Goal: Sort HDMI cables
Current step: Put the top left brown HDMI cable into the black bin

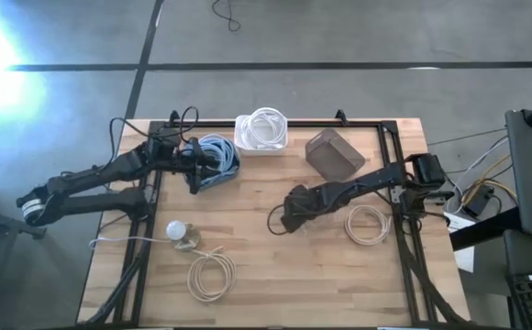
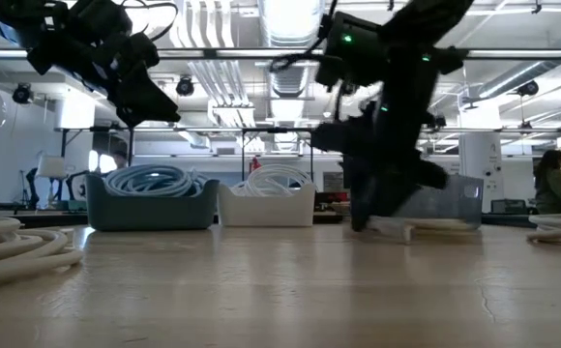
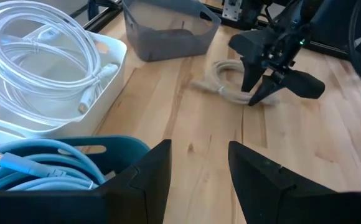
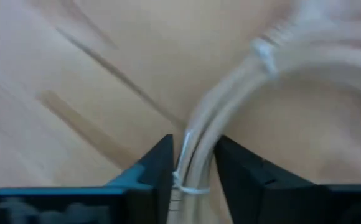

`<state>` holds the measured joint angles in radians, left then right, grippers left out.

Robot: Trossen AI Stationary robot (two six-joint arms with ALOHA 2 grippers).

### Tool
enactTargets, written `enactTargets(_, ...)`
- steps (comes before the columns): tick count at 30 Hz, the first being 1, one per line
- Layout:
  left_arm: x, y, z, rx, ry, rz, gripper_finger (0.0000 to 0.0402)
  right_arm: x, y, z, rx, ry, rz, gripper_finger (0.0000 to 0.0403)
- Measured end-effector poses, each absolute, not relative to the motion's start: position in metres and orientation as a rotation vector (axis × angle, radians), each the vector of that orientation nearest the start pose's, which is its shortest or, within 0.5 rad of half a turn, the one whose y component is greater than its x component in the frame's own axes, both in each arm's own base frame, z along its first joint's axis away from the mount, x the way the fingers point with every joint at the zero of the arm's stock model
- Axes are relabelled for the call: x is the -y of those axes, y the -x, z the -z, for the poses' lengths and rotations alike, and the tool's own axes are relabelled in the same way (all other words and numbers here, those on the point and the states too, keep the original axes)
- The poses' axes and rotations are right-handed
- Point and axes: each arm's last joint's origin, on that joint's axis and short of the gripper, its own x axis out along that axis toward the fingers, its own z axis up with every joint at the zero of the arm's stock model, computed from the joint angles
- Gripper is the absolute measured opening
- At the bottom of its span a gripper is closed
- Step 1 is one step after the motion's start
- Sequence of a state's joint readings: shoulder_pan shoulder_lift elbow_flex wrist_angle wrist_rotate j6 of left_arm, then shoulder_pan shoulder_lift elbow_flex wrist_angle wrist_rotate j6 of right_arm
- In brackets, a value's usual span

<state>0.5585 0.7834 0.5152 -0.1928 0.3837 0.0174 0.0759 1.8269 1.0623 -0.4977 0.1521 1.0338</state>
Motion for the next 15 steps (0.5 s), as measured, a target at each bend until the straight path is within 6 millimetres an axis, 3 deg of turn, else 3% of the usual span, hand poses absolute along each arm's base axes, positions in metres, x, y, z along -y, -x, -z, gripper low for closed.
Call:
enactTargets(6, -0.081, -0.150, -0.241, -0.412, 0.190, -0.175, 0.0163, -0.022, -0.357, -0.171, -1.019, -0.618, 0.549, 0.0032)
enactTargets(11, -0.081, -0.150, -0.241, -0.411, 0.204, -0.178, 0.0163, -0.022, -0.374, -0.208, -0.916, -0.437, 0.559, 0.0027)
enactTargets(15, -0.081, -0.150, -0.241, -0.411, 0.208, -0.179, 0.0163, -0.015, -0.371, -0.233, -0.958, -0.249, 0.704, 0.0028)
